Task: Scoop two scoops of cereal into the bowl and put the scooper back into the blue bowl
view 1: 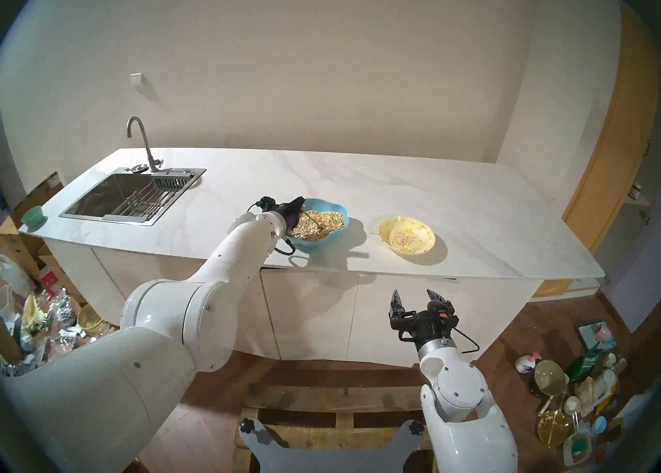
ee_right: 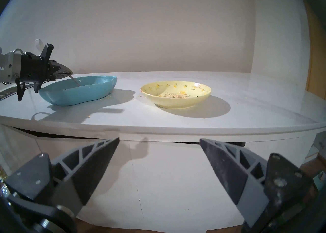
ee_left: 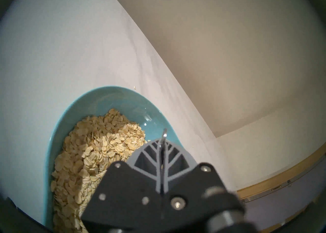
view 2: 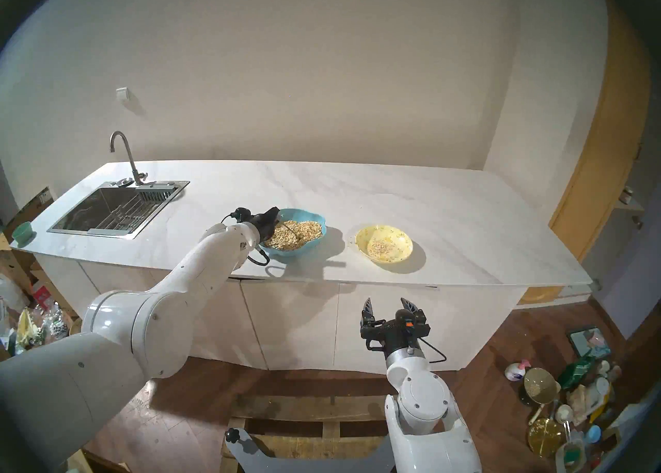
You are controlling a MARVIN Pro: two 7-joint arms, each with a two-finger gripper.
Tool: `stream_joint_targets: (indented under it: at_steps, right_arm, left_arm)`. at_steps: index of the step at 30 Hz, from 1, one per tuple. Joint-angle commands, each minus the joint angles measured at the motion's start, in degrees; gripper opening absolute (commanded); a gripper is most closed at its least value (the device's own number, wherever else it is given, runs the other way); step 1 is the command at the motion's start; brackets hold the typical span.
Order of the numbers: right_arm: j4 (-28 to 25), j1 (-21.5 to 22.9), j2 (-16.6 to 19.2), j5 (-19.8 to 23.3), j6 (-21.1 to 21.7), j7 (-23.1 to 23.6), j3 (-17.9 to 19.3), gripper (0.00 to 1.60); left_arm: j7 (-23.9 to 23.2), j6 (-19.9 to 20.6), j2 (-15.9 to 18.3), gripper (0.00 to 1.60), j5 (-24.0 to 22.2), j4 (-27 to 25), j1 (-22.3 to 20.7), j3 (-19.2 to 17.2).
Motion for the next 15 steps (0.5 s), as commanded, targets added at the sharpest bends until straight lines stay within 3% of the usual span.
stream_joint_targets:
  at_steps: [1, 15]
  right_arm:
    - [-1.5, 0.3, -0.1, 0.0, -0.3, 0.0, 0.0, 1.60]
    - [-1.4, 0.3, -0.1, 0.0, -0.3, 0.0, 0.0, 1.60]
  left_arm:
    - [-1.4, 0.0, -0.5, 0.00, -1.6, 0.1, -3.1, -1.7]
    - [-0.6, 1.6, 0.2, 0.00, -3.9, 3.4, -4.8, -5.3]
